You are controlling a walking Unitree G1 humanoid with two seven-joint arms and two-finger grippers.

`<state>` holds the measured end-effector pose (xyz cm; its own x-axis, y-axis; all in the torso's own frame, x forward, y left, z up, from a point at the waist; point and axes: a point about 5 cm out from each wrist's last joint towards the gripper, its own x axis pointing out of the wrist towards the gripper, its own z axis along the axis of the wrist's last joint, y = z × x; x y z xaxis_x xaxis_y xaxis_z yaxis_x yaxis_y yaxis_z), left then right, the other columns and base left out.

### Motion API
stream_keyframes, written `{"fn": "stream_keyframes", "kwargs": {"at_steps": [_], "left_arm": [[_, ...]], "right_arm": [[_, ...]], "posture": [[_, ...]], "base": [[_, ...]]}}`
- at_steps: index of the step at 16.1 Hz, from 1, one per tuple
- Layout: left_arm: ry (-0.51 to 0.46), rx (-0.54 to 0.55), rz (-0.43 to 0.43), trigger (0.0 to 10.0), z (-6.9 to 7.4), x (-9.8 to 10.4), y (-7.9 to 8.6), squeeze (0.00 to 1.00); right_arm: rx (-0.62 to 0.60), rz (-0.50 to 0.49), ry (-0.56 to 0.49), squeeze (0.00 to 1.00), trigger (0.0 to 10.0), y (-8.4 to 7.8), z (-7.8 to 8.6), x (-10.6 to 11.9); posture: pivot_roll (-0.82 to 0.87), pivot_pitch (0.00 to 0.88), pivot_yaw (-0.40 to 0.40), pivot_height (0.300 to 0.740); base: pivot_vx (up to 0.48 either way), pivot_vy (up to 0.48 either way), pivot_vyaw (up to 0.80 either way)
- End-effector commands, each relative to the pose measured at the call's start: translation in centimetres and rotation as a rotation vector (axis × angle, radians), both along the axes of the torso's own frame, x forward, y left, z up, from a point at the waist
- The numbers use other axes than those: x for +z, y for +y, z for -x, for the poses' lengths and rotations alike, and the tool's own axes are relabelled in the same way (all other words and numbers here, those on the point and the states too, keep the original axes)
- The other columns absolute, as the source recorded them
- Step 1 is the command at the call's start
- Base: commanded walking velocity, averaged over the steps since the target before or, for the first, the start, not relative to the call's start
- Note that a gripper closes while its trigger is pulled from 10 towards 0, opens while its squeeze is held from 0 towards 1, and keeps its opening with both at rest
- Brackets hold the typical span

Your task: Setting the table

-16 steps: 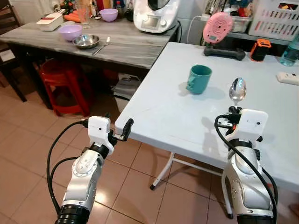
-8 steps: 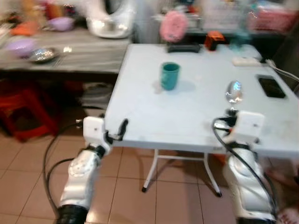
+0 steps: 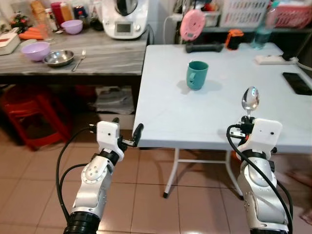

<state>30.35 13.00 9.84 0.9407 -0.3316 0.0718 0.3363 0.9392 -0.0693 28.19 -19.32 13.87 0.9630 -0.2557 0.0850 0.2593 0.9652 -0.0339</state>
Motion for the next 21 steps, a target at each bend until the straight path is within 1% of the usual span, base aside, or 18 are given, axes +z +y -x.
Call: {"fn": "stream_keyframes", "kwargs": {"at_steps": [1, 21], "left_arm": [[-0.004, 0.030, -0.019, 10.0, -0.19, 0.10, 1.00, 0.00], [-0.010, 0.040, -0.024, 10.0, -0.59, 0.08, 0.65, 0.00]], "right_arm": [[0.033, -0.008, -0.043, 0.00, 10.0, 0.76, -0.17, 0.95], [0.076, -0.007, -0.050, 0.00, 10.0, 1.15, -0.28, 0.99]], "posture": [[-0.07, 0.000, 0.029, 0.740], [-0.07, 0.000, 0.027, 0.740]], "base": [[0.000, 0.371, 0.00], [0.000, 0.377, 0.00]]}}
